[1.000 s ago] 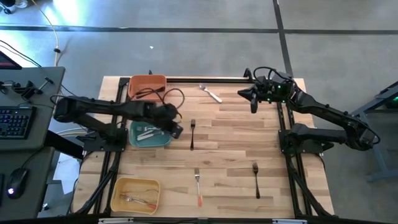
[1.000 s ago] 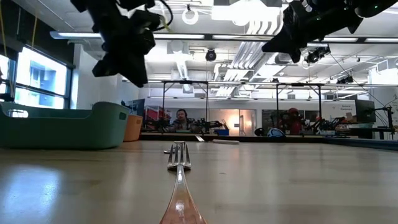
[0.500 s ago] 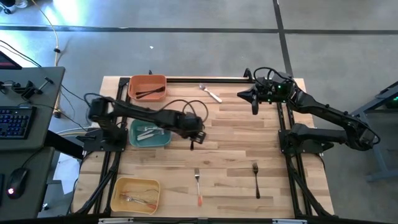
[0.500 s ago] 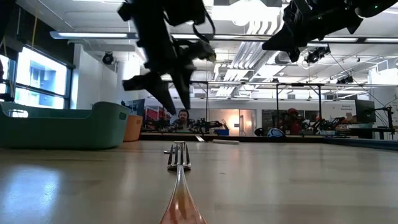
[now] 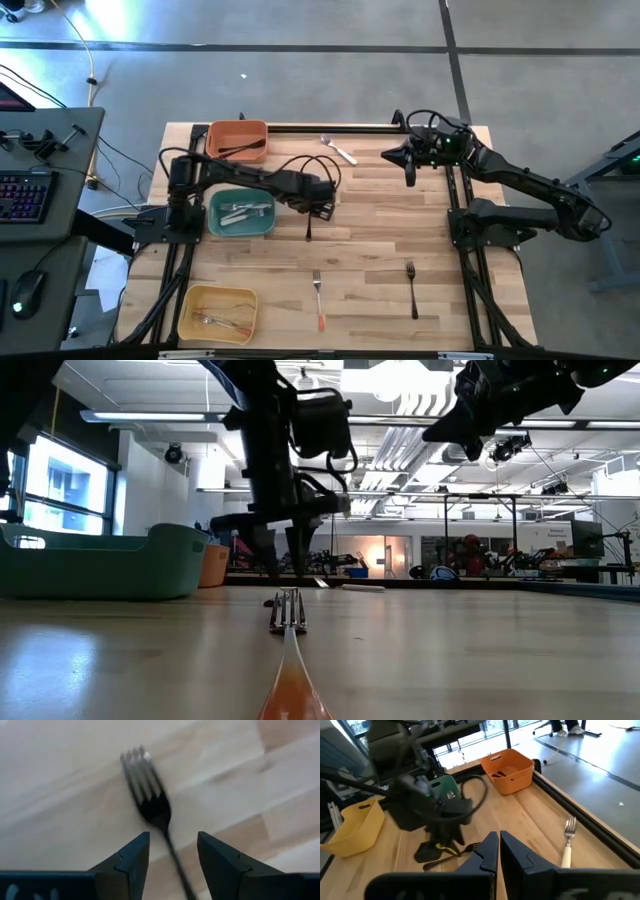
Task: Sort silverware by color (type)
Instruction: Put the black fork into the orange bin
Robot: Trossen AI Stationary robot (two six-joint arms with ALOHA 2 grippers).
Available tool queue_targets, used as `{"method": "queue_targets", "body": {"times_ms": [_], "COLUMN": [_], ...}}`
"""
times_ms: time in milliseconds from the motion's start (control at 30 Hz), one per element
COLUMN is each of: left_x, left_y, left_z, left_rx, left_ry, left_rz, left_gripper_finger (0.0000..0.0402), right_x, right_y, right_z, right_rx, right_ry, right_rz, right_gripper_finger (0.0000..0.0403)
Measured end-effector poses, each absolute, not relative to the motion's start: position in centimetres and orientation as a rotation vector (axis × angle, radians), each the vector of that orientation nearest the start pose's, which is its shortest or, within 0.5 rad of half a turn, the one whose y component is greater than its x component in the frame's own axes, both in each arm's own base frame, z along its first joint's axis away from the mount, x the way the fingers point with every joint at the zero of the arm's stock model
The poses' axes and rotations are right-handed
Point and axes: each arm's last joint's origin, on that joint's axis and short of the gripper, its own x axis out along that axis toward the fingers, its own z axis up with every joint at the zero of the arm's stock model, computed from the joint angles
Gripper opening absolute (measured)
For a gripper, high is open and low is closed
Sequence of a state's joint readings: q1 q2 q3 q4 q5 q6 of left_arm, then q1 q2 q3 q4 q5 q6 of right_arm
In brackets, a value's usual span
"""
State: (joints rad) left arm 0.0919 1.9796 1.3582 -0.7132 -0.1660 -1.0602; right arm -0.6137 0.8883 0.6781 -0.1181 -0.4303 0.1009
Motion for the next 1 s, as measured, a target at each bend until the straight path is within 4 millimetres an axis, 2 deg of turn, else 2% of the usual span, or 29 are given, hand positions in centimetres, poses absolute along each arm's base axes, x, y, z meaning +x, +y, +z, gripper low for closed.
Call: {"method": "queue_targets", "body": {"times_ms": [167,333,467,700,900,1000], "left_x": [38.1,38.3,38.2,38.3,38.4,38.6], "left_y": [5.1,6.0,6.1,6.1,6.3,6.4], "left_z": [14.8,13.9,13.6,13.7,14.2,15.4], "left_rx": [-0.829,-0.826,-0.781,-0.687,-0.673,-0.686], "left_ry": [1.100,1.156,1.193,1.213,1.183,1.119], "left_rz": [0.901,0.833,0.804,0.727,0.683,0.668], "left_gripper_finger": [0.0157,0.0150,0.0113,0.0012,0.0006,0.0004], "right_x": [16.9,17.1,17.2,17.2,17.2,17.2], "right_y": [-9.9,-9.5,-9.4,-9.4,-9.4,-9.4], "right_z": [28.5,28.6,28.5,28.5,28.5,28.5], "right_rx": [0.285,0.271,0.267,0.266,0.266,0.262], "right_ry": [0.278,0.280,0.281,0.281,0.281,0.282], "right_rz": [-0.210,-0.229,-0.244,-0.245,-0.245,-0.244], "right_gripper_finger": [0.0000,0.0000,0.0000,0.0000,0.0000,0.0000]}}
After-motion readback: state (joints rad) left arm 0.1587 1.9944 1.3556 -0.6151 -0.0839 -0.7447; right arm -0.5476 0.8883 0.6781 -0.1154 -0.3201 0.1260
